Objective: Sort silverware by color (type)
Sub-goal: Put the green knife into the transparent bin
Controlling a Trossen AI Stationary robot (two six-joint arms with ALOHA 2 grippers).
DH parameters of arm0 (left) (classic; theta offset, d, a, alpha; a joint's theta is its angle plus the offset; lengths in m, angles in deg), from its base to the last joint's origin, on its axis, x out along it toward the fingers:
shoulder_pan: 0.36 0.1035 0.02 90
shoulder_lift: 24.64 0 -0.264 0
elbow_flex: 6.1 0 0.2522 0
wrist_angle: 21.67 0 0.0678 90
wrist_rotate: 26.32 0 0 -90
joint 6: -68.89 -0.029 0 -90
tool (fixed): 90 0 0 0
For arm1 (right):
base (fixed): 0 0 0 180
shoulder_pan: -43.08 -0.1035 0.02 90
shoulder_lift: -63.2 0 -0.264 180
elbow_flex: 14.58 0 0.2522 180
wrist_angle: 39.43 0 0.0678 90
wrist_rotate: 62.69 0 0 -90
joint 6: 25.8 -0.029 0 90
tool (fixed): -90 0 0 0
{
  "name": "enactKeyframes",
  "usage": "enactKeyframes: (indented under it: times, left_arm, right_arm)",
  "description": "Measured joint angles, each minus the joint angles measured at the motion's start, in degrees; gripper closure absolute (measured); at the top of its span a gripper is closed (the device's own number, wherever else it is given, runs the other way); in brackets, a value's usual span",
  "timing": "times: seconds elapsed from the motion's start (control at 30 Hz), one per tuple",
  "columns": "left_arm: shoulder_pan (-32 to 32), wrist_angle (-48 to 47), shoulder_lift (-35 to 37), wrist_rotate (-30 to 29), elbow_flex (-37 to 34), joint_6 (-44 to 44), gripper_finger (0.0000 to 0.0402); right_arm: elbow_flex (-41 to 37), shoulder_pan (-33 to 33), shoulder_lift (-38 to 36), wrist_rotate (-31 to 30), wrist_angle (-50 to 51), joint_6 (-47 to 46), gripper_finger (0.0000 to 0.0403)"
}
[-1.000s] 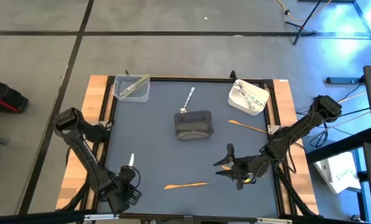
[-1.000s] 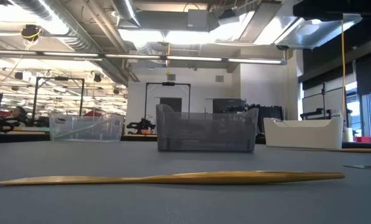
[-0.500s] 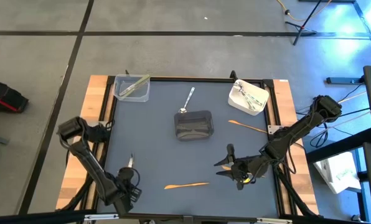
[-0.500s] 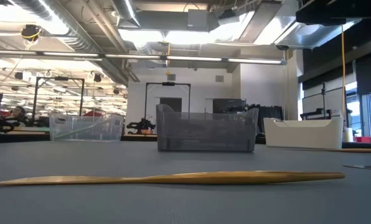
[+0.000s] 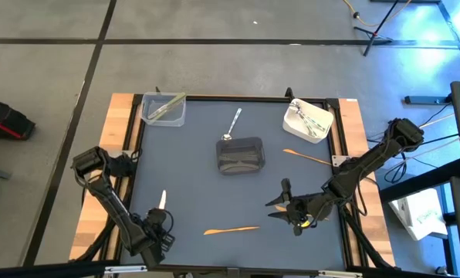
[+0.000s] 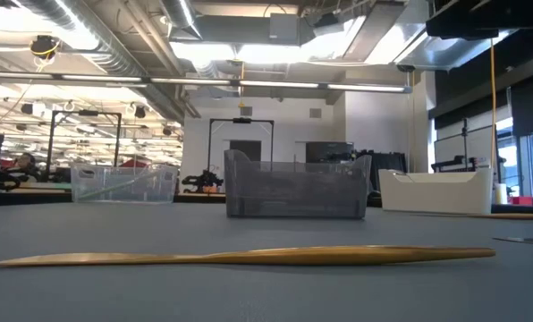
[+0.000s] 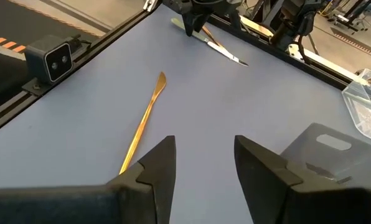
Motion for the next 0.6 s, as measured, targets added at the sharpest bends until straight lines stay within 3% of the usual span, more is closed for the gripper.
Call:
enactKeyframes:
  times: [0.27,0.6]
  left_arm:
    - [-0.2,0.0,0.0,-2.5,0.0,-0.1,0.0355]
    - [-0.3,-0.9,0.0,-8.8,-0.1,-2.3,0.0365]
  right_arm:
    - [0.0,0.0,0.0,0.0,0.0,0.0,0.0249]
    - [0.0,0.0,0.0,0.0,0.1,0.0,0.0249]
